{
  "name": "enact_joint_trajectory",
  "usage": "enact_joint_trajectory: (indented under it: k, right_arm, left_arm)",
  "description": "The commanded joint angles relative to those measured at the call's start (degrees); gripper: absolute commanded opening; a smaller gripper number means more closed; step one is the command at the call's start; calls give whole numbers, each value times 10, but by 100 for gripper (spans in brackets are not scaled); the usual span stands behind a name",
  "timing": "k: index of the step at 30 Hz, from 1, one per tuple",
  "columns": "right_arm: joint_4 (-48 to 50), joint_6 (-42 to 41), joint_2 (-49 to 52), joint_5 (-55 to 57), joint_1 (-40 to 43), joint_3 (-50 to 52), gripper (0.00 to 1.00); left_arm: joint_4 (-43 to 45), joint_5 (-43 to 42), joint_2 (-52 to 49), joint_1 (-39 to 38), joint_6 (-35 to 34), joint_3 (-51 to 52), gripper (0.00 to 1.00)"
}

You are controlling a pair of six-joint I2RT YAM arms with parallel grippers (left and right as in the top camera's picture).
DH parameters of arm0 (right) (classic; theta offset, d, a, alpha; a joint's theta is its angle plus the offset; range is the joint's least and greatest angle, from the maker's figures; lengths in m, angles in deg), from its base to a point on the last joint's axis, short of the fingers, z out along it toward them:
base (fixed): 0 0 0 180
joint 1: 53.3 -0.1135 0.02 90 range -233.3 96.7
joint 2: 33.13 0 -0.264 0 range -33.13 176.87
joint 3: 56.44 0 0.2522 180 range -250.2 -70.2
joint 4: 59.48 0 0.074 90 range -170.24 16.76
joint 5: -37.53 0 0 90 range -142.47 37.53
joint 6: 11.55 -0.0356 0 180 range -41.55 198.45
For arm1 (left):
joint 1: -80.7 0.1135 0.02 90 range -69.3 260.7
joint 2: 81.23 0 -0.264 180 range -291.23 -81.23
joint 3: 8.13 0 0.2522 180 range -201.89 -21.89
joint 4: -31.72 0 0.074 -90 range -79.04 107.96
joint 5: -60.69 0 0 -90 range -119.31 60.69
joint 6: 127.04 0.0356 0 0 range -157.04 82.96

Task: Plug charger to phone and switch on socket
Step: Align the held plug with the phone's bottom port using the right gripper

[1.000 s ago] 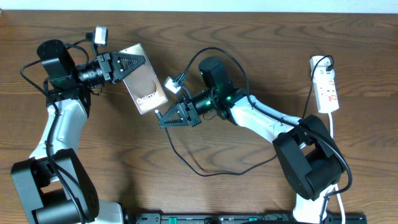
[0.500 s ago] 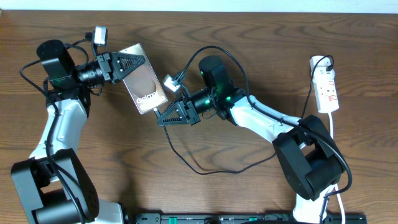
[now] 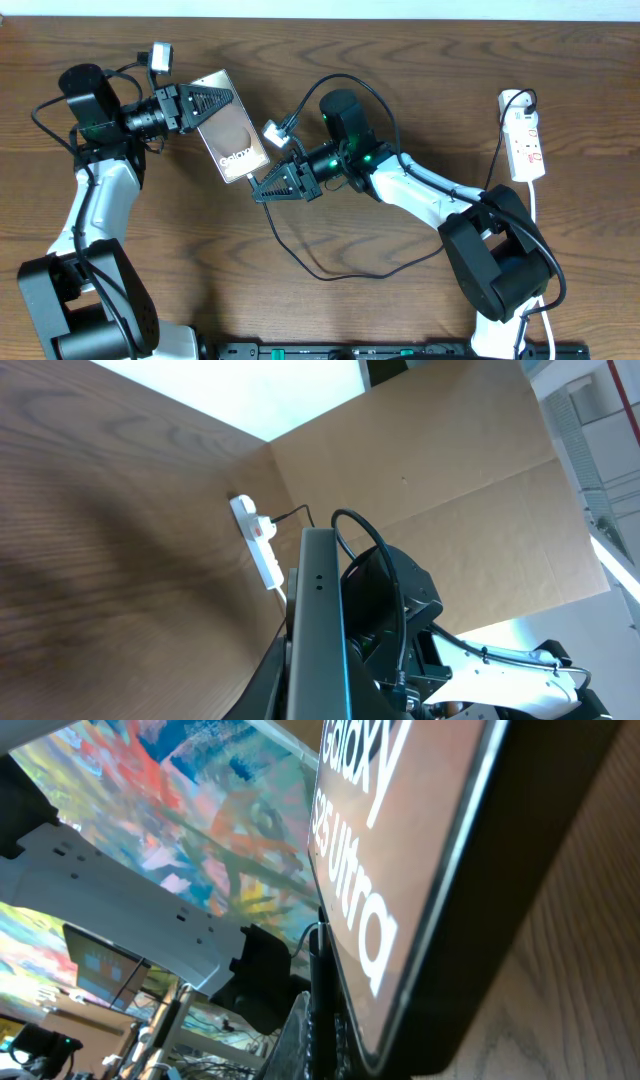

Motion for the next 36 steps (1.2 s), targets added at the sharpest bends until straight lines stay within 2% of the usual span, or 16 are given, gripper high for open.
enact_joint_trajectory:
  k: [1, 27, 36]
  right_arm:
    - [2, -2, 2, 7, -1, -5, 1]
    - [-3, 16, 2, 7, -1, -4, 1]
    - [-4, 16, 2, 7, -1, -4, 1]
  left_arm:
    - [3, -16, 0, -1, -3, -1, 8]
    - [3, 0, 0, -1, -6, -1, 8]
    - [3, 10, 0, -1, -27, -1, 8]
